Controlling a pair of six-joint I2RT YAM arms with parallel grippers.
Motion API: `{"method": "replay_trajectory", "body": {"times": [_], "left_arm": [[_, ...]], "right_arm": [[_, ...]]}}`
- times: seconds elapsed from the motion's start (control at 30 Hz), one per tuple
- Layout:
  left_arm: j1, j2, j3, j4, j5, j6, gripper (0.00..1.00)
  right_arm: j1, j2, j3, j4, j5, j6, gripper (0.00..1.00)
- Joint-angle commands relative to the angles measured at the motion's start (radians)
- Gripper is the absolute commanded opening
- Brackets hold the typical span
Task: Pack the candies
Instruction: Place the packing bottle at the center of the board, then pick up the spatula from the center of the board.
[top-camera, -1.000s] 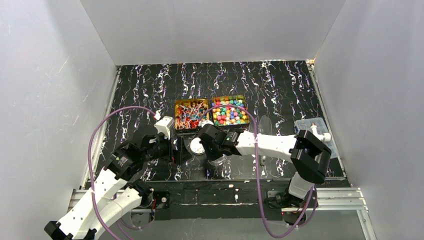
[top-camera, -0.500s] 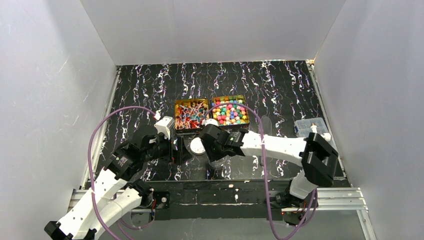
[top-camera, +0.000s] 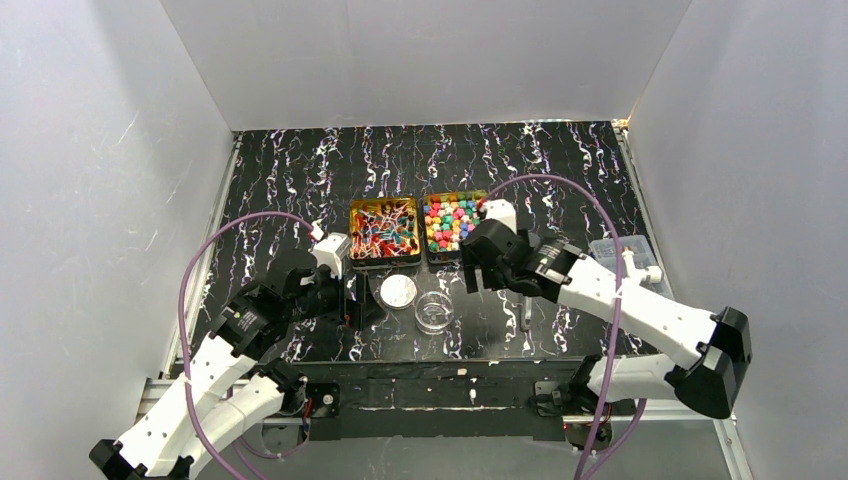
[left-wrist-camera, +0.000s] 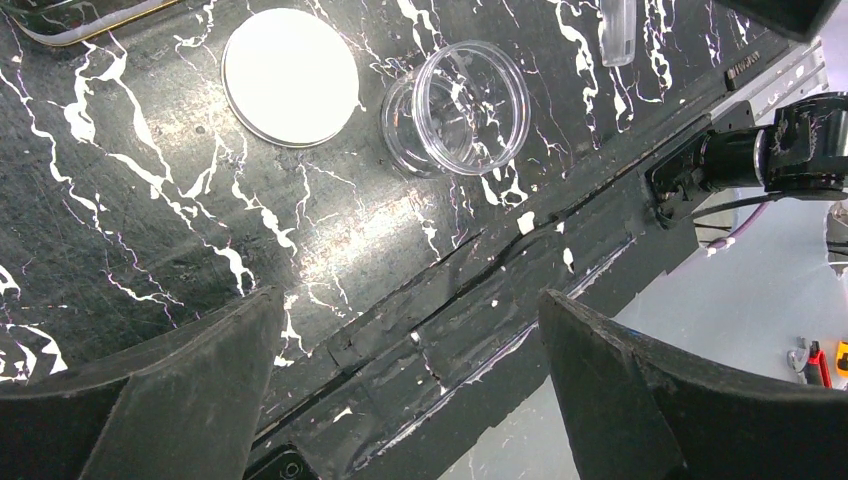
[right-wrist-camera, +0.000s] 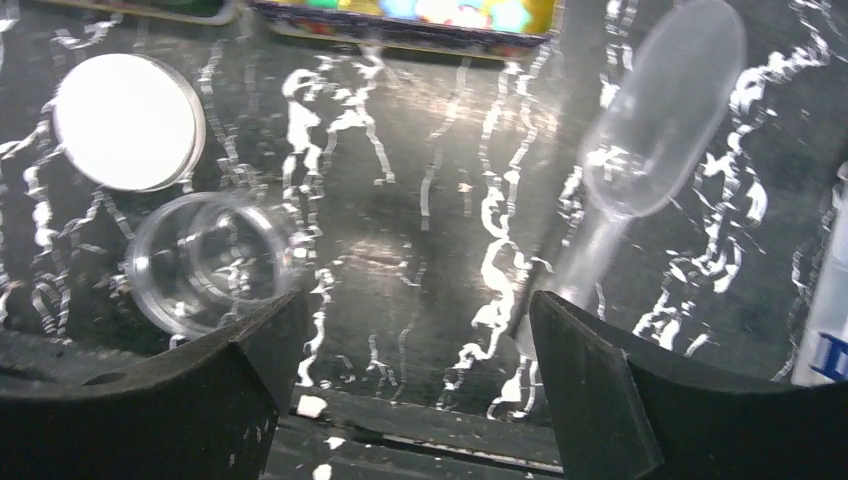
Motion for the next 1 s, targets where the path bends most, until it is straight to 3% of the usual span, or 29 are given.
{"method": "replay_trajectory", "body": {"times": [0.0,0.17,0.43,0.97], "left_arm": [[-0.003,-0.013,-0.007,0.003,0.008,0.004,0.98],[-0.003,-0.012,-0.007,0.004,0.014,0.006,0.98],[-0.004,-0.019,-0.009,0.005,0.013,0.007,0.98],[-0.004,-0.036,-0.009,0.005,-0.002,0.007,0.98]], "right_arm": [[-0.124,-0.043,-0.073,-0.048,0.021,0.007,0.93],[-0.25,-0.055,-0.149,0.019,-0.009,-0.006,0.96],[-0.341,-0.082,-0.268,0.152,-0.027,-0.015,0.94],[-0.444,-0.074,-0.454,0.406,-0.128,-0.026,0.73]]}}
